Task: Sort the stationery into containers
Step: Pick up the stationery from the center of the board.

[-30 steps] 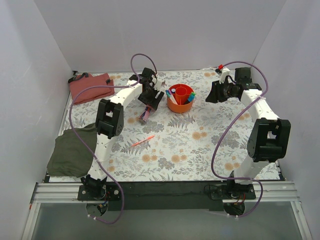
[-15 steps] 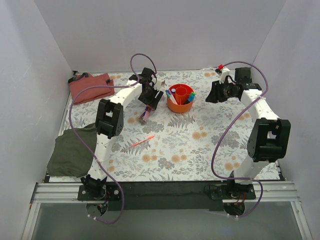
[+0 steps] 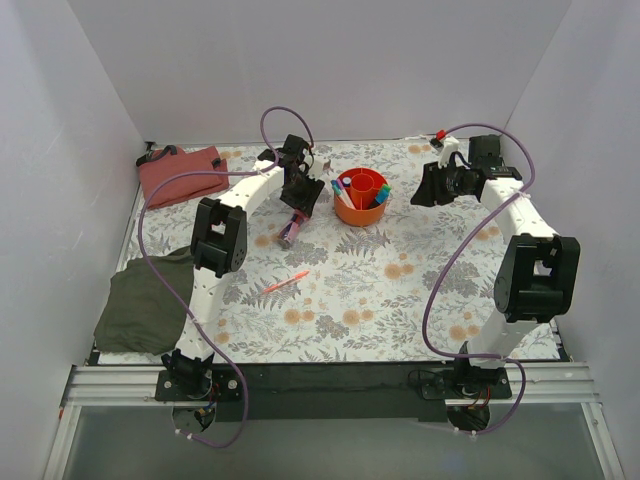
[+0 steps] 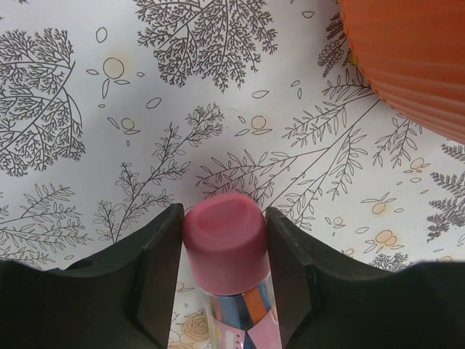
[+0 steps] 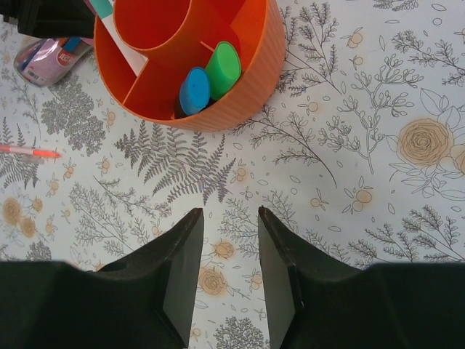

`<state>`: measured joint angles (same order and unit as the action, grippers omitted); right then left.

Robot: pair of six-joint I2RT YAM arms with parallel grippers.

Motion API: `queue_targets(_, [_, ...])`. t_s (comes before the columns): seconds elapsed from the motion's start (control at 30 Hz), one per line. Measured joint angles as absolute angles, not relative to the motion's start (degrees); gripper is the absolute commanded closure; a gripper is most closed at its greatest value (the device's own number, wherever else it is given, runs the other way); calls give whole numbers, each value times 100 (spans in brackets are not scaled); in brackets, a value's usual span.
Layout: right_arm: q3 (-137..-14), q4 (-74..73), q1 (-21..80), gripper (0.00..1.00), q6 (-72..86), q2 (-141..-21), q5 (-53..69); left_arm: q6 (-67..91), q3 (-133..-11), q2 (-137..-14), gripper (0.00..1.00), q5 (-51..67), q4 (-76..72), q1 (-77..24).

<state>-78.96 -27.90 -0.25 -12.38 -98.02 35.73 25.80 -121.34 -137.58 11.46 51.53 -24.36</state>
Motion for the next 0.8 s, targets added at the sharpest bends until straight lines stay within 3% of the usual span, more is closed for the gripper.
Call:
queue_targets(0.07, [-7905,-2805,-25,55,-1240,-9804,3551,2576,-12134,-13758,100,1164,5168,-2434])
queue_targets(0.43, [-8643,-3505,-30,57,-1699,-9830,3157,2383,-12346,-13509,100,1616,5673,-2432])
queue_targets(0.8, [-8742,-3981,-30,57,-1837,-9876,2670,2145,-11931,-11190,100,2377,4552,-2403])
